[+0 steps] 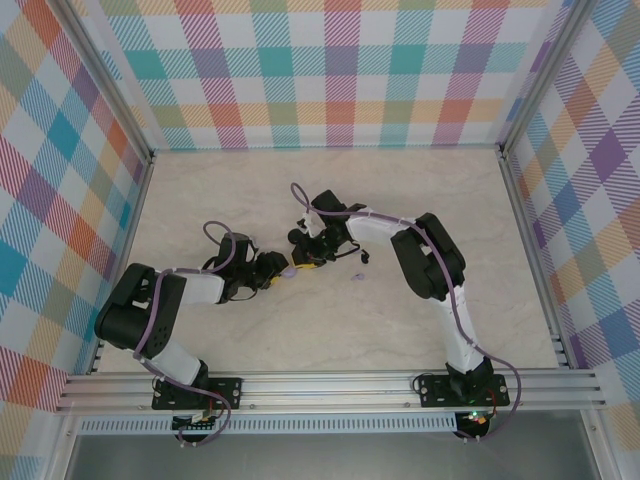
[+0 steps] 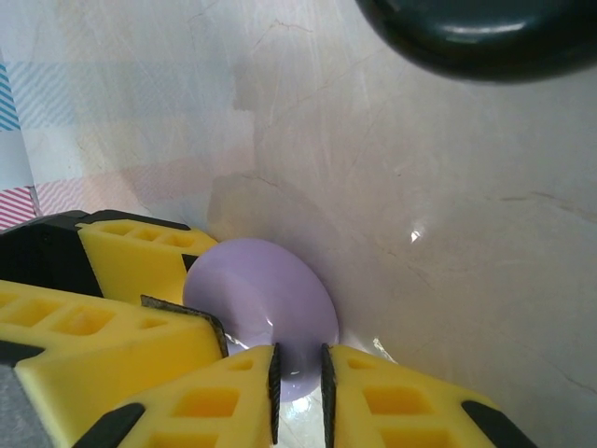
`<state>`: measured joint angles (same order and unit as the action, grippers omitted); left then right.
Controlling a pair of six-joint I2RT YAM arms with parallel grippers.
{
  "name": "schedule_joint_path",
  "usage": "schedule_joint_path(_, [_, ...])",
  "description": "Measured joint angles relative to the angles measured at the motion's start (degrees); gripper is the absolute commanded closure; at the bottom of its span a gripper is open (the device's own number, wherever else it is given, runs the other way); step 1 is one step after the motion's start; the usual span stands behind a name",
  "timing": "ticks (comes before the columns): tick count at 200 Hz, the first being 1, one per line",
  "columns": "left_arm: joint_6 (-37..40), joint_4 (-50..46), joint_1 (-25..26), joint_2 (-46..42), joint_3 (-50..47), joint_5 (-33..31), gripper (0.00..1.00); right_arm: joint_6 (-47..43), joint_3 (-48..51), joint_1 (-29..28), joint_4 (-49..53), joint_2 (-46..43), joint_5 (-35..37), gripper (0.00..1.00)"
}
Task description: Insert the wireless bluetooth earbuds into the charging case
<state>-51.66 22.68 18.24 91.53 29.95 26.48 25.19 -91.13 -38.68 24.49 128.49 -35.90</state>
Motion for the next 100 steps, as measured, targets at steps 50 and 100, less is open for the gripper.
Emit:
schedule_joint_path(50, [-0.1, 1.4, 0.3, 0.5, 0.0, -0.2, 0.76, 0.7, 0.1, 0.3, -0.3, 0.1, -0.3, 0.79])
schedule_joint_path(100, [-0.1, 1.3, 0.5, -0.2, 0.0, -1.0, 0.86, 1.9, 1.9, 0.9, -2.6, -0.3, -1.6, 0.74])
